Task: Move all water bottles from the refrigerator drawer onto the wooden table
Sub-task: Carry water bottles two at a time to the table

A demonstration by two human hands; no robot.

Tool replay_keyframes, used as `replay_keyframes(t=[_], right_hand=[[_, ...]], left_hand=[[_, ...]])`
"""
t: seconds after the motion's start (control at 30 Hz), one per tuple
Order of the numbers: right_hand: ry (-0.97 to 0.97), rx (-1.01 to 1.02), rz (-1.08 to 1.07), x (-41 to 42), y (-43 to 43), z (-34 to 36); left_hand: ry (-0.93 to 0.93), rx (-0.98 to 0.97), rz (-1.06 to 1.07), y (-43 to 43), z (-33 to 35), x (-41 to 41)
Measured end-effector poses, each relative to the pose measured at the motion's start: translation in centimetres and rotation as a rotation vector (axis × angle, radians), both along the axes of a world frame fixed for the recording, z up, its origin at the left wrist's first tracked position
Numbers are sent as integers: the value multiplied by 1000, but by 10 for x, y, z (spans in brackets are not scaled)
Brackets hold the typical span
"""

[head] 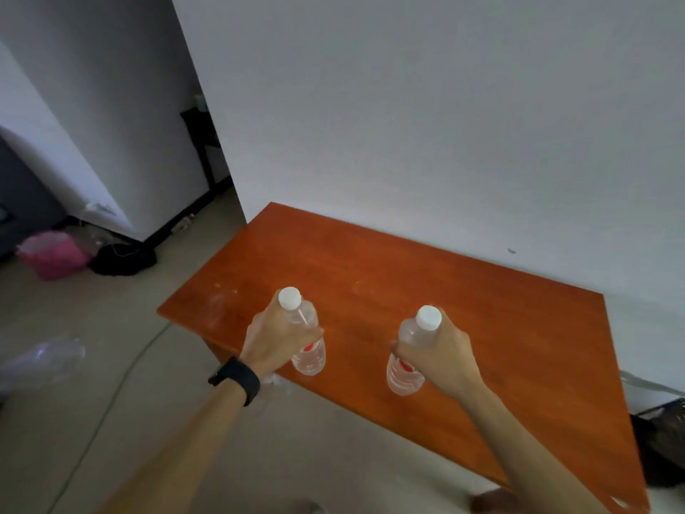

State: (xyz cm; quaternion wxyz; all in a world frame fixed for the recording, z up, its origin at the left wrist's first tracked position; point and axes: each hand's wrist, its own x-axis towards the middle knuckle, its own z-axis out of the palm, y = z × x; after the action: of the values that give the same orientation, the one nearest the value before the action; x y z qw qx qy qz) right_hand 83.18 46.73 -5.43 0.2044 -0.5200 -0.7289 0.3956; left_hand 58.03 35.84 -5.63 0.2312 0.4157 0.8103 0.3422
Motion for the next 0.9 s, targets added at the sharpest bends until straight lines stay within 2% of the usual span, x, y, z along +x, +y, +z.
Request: replay_keyframes(t=[0.53,0.9], right_hand=[[9,-92,-195,-200,164,-53],[78,-154,-381,-316,282,-87]], left_hand=[[-60,-117,-110,193,-57,-206],[-91,-118,-126,337,-86,-302]])
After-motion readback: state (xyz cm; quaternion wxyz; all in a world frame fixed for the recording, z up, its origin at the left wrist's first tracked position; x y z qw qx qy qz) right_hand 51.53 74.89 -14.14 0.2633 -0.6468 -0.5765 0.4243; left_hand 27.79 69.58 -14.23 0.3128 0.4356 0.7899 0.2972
